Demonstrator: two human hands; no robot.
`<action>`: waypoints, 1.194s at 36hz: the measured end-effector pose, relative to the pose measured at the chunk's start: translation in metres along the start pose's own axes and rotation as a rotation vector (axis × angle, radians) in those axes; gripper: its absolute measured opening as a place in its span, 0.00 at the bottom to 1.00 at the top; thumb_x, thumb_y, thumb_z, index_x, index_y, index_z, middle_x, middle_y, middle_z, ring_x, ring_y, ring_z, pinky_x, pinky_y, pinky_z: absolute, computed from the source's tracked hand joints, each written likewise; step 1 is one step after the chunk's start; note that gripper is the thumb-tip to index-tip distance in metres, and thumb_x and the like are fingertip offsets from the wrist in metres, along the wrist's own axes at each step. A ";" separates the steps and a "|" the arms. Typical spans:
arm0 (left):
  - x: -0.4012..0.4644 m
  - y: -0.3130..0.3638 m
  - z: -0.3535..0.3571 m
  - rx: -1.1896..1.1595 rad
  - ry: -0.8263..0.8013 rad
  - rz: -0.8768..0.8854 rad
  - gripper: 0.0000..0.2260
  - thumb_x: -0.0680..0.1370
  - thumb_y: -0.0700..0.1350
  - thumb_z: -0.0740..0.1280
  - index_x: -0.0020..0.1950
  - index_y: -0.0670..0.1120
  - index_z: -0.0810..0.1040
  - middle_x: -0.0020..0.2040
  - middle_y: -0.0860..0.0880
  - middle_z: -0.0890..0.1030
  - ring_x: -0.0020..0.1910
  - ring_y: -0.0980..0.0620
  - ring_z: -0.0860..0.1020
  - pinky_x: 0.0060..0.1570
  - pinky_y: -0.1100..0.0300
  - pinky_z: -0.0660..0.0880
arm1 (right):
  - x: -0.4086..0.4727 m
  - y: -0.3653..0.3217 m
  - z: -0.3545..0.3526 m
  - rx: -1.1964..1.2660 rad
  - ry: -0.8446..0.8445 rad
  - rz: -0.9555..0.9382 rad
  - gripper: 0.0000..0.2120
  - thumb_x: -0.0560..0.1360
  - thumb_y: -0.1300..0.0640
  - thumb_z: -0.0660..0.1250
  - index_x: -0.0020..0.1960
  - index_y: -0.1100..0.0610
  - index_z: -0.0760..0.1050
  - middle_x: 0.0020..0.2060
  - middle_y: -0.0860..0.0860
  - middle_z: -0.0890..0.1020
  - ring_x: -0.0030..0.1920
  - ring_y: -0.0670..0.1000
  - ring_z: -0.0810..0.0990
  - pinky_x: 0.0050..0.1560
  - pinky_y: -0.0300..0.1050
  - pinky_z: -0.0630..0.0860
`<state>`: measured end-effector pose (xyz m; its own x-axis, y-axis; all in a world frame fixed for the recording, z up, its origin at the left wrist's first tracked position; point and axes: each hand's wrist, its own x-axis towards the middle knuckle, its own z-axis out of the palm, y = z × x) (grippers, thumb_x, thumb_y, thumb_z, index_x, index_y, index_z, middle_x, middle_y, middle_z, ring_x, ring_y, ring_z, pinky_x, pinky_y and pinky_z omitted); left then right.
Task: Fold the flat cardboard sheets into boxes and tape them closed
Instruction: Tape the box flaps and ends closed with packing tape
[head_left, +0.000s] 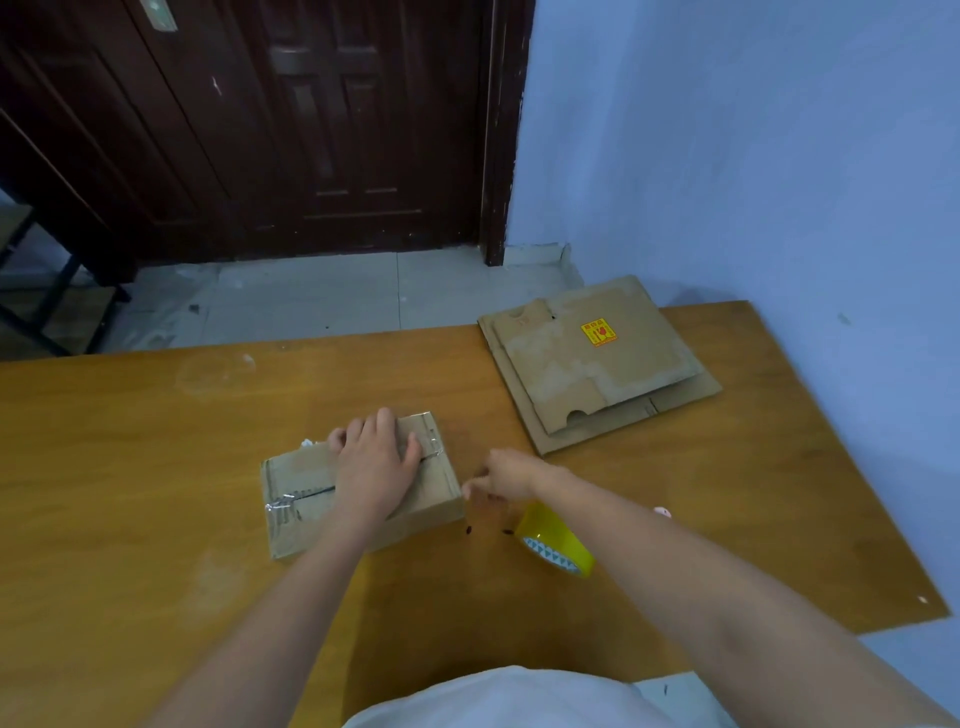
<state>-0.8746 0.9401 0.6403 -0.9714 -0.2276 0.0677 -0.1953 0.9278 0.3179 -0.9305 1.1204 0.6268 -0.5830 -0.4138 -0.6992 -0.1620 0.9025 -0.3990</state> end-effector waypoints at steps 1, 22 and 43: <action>0.000 0.000 0.000 -0.001 -0.001 -0.008 0.09 0.78 0.52 0.59 0.47 0.46 0.68 0.45 0.48 0.77 0.51 0.45 0.72 0.55 0.52 0.58 | -0.002 0.002 0.006 0.008 0.009 0.036 0.26 0.74 0.34 0.59 0.38 0.57 0.79 0.35 0.52 0.81 0.36 0.51 0.77 0.41 0.45 0.74; 0.007 -0.092 -0.071 -0.489 0.095 -0.858 0.15 0.80 0.46 0.57 0.62 0.41 0.74 0.61 0.37 0.76 0.64 0.39 0.69 0.62 0.50 0.63 | -0.015 -0.031 -0.010 0.630 0.268 0.078 0.36 0.78 0.35 0.42 0.56 0.61 0.77 0.45 0.55 0.81 0.44 0.53 0.80 0.56 0.51 0.73; 0.025 -0.088 -0.114 -1.156 -0.108 -0.703 0.23 0.77 0.55 0.65 0.66 0.44 0.69 0.57 0.48 0.76 0.52 0.47 0.73 0.64 0.48 0.64 | -0.005 -0.095 -0.080 1.094 0.362 0.137 0.44 0.70 0.25 0.43 0.65 0.58 0.70 0.65 0.56 0.74 0.64 0.58 0.72 0.65 0.59 0.70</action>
<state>-0.8665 0.8187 0.7222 -0.7305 -0.4722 -0.4932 -0.4778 -0.1625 0.8633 -0.9758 1.0461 0.7163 -0.7650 -0.1028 -0.6358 0.5915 0.2784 -0.7567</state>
